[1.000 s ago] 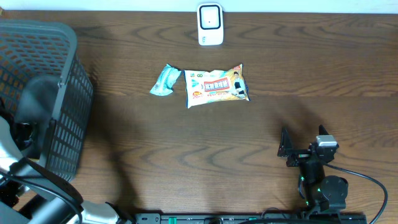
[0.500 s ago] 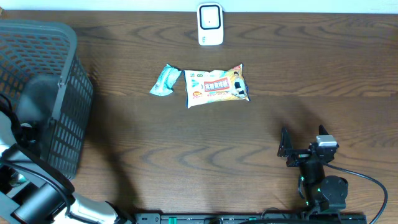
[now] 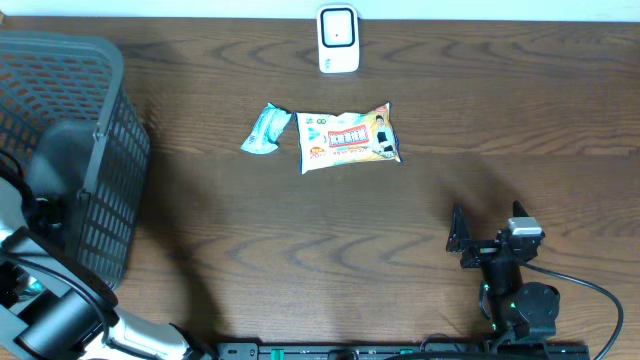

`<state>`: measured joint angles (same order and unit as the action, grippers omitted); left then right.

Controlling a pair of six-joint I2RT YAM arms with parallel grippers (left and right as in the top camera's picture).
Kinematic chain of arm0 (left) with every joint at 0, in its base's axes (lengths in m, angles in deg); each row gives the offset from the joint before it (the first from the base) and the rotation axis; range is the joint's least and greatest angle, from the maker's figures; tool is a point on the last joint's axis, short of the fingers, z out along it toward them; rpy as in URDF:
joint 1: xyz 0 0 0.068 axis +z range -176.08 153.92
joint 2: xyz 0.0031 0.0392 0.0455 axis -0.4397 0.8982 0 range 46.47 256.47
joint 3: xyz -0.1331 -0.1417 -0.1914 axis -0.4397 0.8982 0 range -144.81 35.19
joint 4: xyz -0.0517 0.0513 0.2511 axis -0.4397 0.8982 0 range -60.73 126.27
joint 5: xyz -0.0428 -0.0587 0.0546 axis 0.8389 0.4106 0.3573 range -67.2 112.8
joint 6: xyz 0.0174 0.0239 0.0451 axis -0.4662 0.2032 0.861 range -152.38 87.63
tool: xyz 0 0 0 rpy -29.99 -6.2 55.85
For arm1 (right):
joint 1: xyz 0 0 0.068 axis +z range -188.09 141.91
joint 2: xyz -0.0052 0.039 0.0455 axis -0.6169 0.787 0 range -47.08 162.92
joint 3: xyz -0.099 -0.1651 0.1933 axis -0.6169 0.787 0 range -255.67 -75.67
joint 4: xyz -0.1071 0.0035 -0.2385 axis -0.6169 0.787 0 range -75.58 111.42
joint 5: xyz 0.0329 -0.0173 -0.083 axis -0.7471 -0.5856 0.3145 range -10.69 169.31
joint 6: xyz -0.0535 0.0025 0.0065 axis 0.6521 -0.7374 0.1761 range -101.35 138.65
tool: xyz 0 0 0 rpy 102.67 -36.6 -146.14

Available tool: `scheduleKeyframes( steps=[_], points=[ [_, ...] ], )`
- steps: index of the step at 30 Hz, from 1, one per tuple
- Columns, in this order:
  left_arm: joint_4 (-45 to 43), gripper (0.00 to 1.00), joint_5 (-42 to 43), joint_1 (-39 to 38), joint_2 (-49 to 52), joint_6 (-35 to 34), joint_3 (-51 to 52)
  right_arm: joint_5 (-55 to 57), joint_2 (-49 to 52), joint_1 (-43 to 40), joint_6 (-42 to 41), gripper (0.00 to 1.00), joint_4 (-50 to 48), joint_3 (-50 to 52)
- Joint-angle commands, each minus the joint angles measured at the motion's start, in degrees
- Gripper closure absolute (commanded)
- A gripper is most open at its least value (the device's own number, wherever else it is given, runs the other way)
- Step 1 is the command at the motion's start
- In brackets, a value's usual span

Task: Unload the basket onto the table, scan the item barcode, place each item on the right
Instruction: 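Reach the left gripper into the basket and grasp the small orange item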

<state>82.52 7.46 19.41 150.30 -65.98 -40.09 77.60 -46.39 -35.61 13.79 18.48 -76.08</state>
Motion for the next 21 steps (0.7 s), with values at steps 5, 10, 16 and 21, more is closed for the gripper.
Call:
scheduleKeyframes(
  steps=[5,10,16,21],
  points=[
    [-2.38,0.2,0.33,0.09,0.76,0.52,3.67,0.04,-0.31,-0.02,0.87,0.01,0.24,0.09],
    [-2.62,0.43,0.28,0.09,0.74,0.94,3.65,0.04,-0.31,-0.02,0.87,0.01,0.22,0.09],
    [-2.82,0.74,0.28,0.09,0.2,0.96,3.28,0.04,-0.31,-0.02,0.87,0.01,0.22,0.09],
    [-1.7,0.92,0.39,0.09,-2.1,0.94,1.75,0.04,-0.31,-0.02,0.87,0.01,0.24,0.09]
  ],
)
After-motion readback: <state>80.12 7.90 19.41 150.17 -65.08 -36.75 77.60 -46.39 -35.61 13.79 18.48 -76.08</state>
